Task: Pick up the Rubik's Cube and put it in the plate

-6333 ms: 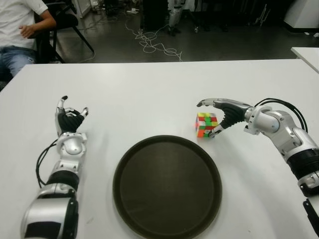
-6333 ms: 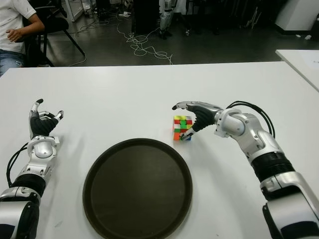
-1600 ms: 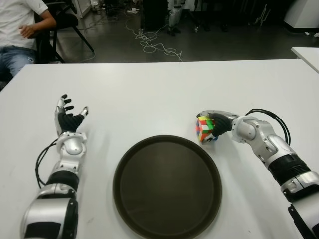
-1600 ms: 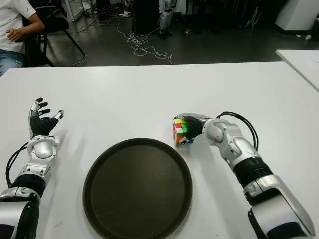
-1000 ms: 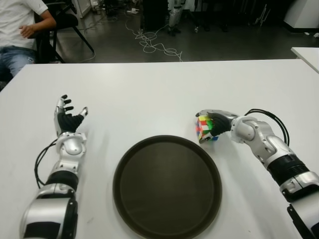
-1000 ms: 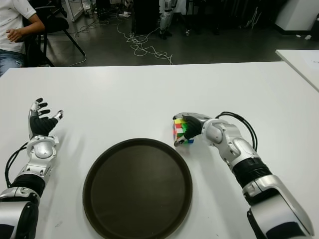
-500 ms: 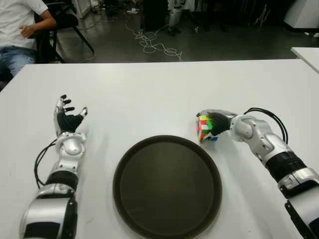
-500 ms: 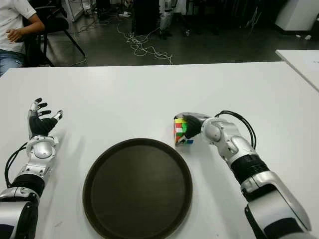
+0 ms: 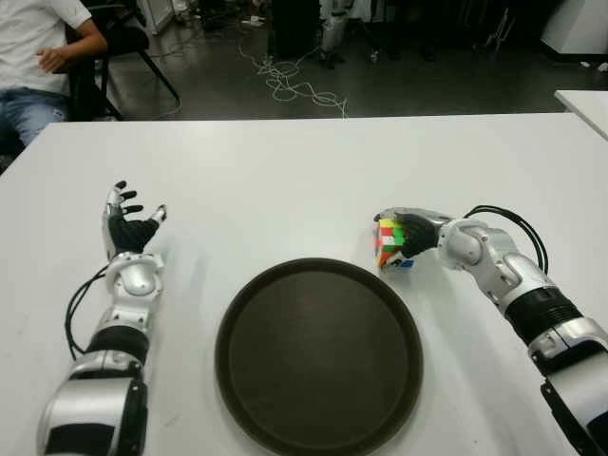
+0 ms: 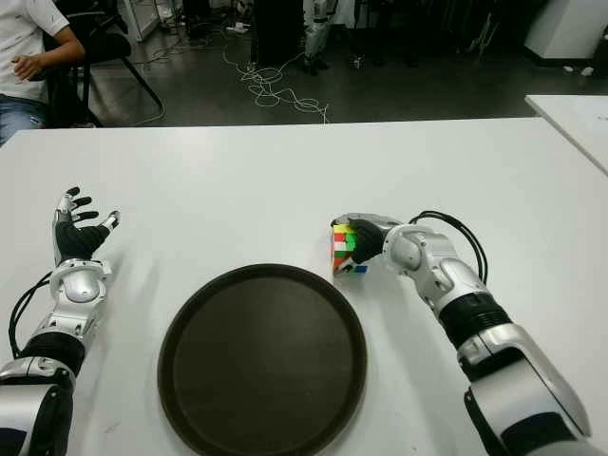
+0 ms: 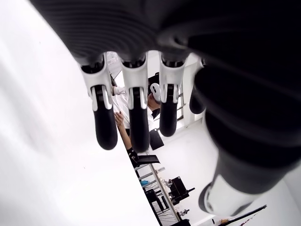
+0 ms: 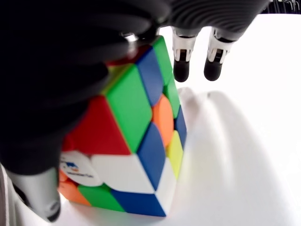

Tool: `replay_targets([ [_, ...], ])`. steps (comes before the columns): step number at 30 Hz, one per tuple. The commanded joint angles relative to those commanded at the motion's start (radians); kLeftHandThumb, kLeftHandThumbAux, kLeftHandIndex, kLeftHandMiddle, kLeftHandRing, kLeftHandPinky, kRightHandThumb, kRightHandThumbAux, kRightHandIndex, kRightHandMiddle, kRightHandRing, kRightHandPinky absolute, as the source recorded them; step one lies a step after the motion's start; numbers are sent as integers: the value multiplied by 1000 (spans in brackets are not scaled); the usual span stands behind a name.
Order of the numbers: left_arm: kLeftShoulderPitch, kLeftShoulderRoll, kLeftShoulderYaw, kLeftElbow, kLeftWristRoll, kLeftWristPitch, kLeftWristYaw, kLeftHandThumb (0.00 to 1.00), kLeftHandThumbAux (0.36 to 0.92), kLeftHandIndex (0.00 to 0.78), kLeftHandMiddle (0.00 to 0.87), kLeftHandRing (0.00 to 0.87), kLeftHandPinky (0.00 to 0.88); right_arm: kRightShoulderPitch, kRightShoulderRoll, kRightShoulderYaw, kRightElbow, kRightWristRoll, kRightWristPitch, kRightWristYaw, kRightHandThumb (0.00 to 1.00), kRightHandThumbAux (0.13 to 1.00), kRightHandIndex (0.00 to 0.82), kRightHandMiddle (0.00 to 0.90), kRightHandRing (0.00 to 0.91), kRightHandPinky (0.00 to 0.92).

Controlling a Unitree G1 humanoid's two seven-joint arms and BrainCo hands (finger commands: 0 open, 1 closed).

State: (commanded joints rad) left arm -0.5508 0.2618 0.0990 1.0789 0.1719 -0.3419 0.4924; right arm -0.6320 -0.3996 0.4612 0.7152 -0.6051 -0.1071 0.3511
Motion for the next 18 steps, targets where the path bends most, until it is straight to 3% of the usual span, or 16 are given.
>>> replay_targets([
  [1, 0, 0, 0, 0, 0, 1, 0, 0, 794, 118, 270, 325, 403, -3, -2, 4, 2, -4, -2, 1, 0, 679, 52, 98, 64, 0],
  [3, 0, 0, 0, 1, -1, 1, -1, 0, 801, 131, 430, 504, 573, -7, -5, 11, 4, -12, 0, 4, 0, 678, 50, 95, 63, 0],
  [4, 0, 0, 1, 1, -1, 1, -1, 0, 802, 131, 475, 537, 590, -8, -5, 12, 4, -14, 3, 5, 0, 678, 51, 96, 64, 0],
  [8, 0, 1, 2, 1, -2, 1, -3, 0, 803, 131, 534, 581, 613, -7, -3, 10, 2, -12, 2, 1, 0, 679, 53, 98, 66, 0],
  [11, -1, 1, 2, 2, -3, 3, -4, 0, 802, 129, 603, 694, 731, -4, -3, 5, 0, -7, -5, -7, 0, 692, 66, 107, 74, 0],
  [14, -2, 1, 3, 4, -5, 4, -7, 0, 800, 125, 617, 726, 757, 5, -2, -11, 4, 8, -35, -40, 0, 705, 79, 115, 82, 3],
  [17, -1, 1, 4, 2, -7, 3, -11, 0, 794, 124, 656, 755, 778, 19, 1, -35, 31, 20, -116, -154, 0, 737, 119, 139, 108, 39],
  [18, 0, 1, 4, 1, -8, 3, -13, 0, 789, 119, 684, 774, 789, 24, 2, -43, 42, 23, -145, -197, 243, 738, 226, 260, 244, 210],
])
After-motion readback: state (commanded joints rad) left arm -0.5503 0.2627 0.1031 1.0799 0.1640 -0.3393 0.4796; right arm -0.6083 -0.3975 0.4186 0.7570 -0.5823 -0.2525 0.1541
